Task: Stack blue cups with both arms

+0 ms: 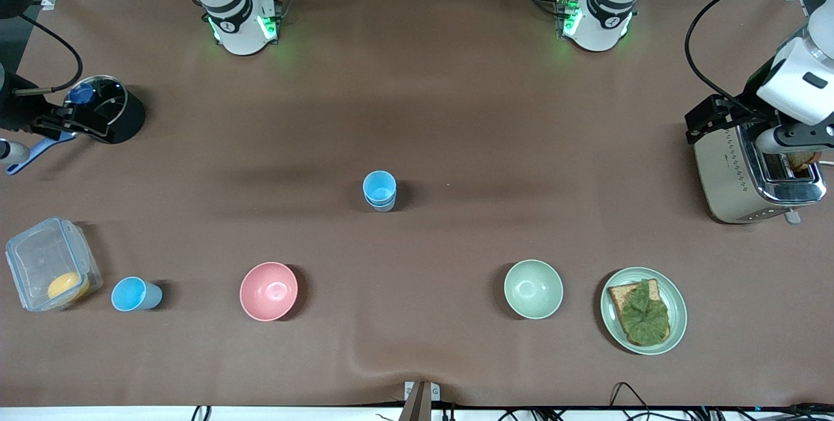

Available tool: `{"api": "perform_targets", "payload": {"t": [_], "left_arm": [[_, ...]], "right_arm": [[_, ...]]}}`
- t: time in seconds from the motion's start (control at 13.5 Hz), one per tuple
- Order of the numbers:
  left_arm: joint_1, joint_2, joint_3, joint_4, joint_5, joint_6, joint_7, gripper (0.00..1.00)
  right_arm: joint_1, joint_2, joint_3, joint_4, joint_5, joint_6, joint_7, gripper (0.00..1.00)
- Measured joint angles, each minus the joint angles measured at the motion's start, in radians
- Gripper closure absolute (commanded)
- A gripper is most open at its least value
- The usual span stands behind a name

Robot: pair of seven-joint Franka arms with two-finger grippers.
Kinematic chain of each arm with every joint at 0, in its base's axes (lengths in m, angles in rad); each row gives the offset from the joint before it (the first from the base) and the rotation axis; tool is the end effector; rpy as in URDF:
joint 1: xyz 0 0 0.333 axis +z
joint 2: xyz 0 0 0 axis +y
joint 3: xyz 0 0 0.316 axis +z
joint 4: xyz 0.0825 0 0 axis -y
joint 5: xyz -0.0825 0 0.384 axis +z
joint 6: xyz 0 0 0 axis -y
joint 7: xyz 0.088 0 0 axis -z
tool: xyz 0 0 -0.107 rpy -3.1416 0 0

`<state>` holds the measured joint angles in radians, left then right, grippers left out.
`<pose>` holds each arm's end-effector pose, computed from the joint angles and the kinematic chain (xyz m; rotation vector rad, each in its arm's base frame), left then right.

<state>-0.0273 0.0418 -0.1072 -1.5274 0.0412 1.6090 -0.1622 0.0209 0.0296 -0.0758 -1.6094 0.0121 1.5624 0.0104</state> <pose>0.5672 -0.0711 0.6252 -3.1101 -0.0422 -0.0700 0.5593 -0.0288 0.5892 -3.1261 0.1028 0.1193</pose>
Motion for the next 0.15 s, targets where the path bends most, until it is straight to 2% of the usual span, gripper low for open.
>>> {"api": "perform_targets", "payload": {"t": [0.15], "left_arm": [[0.000,0.000,0.001,0.000,0.000,-0.002,0.000,0.00]], "right_arm": [[0.000,0.000,0.000,0.000,0.000,0.000,0.000,0.00]]}}
